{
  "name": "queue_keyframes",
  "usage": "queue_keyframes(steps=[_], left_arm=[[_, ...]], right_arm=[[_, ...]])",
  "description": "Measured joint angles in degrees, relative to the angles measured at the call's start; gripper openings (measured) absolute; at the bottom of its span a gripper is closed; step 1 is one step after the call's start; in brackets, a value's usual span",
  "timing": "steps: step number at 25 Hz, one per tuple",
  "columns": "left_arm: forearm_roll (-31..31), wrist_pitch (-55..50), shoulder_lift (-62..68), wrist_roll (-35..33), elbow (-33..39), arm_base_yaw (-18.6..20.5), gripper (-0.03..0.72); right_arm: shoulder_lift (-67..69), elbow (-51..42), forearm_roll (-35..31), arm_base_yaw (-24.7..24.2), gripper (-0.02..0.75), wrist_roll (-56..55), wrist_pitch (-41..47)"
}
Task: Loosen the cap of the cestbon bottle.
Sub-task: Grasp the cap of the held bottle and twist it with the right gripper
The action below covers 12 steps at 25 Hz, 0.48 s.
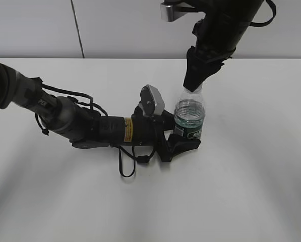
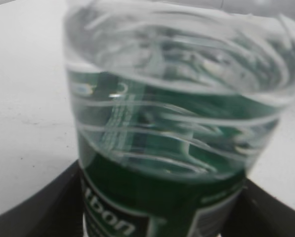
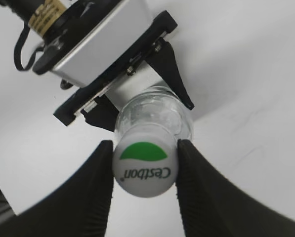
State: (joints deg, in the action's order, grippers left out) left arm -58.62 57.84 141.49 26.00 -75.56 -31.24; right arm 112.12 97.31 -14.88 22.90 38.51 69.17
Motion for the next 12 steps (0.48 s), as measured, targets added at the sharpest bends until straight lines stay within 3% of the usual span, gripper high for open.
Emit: queue_keyframes(steps=[3, 6, 10, 12], left_arm=[[-0.1, 0.0, 0.0, -0.1, 0.0, 0.0, 0.523], [-0.2, 0.0, 0.0, -0.1, 0.0, 0.0, 0.523], [-0.2, 0.0, 0.0, 0.1, -0.1, 0.0, 0.523], [-0.2, 0.0, 0.0, 0.1, -0.1, 0.0, 0.523]], right_arm=[[-0.2, 0.1, 0.1, 0.0, 0.302, 11.1, 0.0], [-0.2, 0.1, 0.1, 0.0, 0.316, 10.7, 0.1], [-0.2, 0.1, 1.0, 0.0, 0.560, 2.3, 0.0], [-0.2, 0.1, 1.0, 0.0, 0.634, -4.4, -0.6]])
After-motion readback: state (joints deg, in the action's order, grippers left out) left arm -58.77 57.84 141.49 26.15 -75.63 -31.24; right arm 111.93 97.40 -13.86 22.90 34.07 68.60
